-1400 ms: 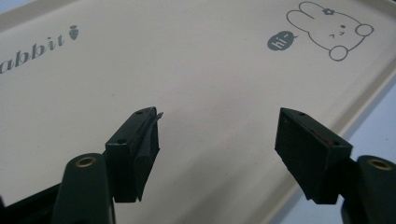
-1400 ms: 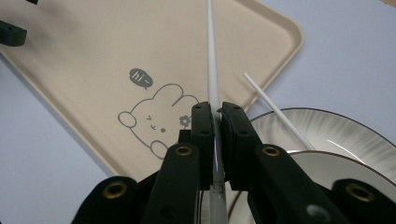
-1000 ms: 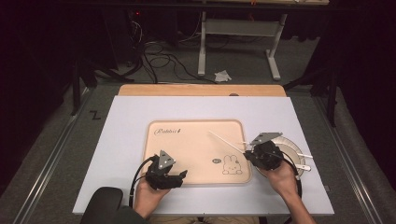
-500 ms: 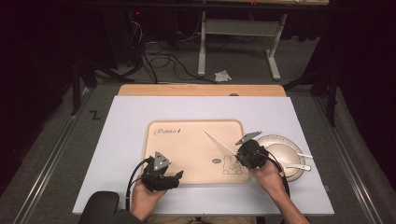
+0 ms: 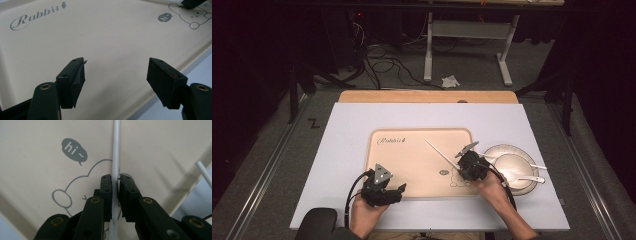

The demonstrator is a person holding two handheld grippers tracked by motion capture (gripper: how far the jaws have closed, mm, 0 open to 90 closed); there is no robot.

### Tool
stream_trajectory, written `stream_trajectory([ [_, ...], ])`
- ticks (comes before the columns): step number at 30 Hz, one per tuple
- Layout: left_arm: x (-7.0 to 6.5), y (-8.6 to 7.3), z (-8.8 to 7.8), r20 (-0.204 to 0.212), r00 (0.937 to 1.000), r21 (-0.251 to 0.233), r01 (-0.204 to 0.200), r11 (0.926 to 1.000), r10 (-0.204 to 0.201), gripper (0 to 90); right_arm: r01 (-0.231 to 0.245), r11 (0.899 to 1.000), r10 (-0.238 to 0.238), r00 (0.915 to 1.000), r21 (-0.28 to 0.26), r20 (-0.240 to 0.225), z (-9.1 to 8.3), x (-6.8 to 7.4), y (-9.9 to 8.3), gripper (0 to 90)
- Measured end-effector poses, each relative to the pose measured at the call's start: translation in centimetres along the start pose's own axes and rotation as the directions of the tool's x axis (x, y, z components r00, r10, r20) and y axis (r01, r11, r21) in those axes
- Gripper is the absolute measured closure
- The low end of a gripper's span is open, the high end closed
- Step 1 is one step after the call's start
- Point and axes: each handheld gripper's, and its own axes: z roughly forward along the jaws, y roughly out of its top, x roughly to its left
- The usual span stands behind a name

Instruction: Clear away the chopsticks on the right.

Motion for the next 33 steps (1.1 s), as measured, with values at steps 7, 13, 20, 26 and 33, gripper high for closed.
stream_trajectory([
  [7,0.08,-0.04,-0.14,-0.008,1.0,-0.001,0.001,1.0,-0.001,30.6,-0.004,1.0,0.004,1.0,0.002,0.008,0.07,0.1,0.13,84.4],
  [13,0.08,-0.02,-0.21,-0.008,1.0,-0.003,0.001,1.0,-0.002,30.4,-0.047,0.999,0.047,0.9978,0.003,0.047,0.12,-0.2,0.05,84.8],
  [20,0.12,0.0,-0.26,-0.01,1.0,-0.006,0.001,1.0,-0.001,30.4,-0.081,0.997,0.082,0.9936,-0.01,0.079,0.24,-0.68,-0.13,84.3],
  [26,0.06,0.03,-0.14,-0.009,1.0,-0.002,-0.003,1.0,0.003,30.2,-0.078,0.997,0.079,0.9928,-0.009,0.09,0.19,-0.61,-0.13,80.6],
  [33,-0.03,0.12,-0.15,-0.003,0.9999,-0.003,-0.012,0.9999,0.012,30.0,-0.093,0.995,0.095,0.9924,-0.026,0.078,-0.29,-0.74,-0.33,73.1],
])
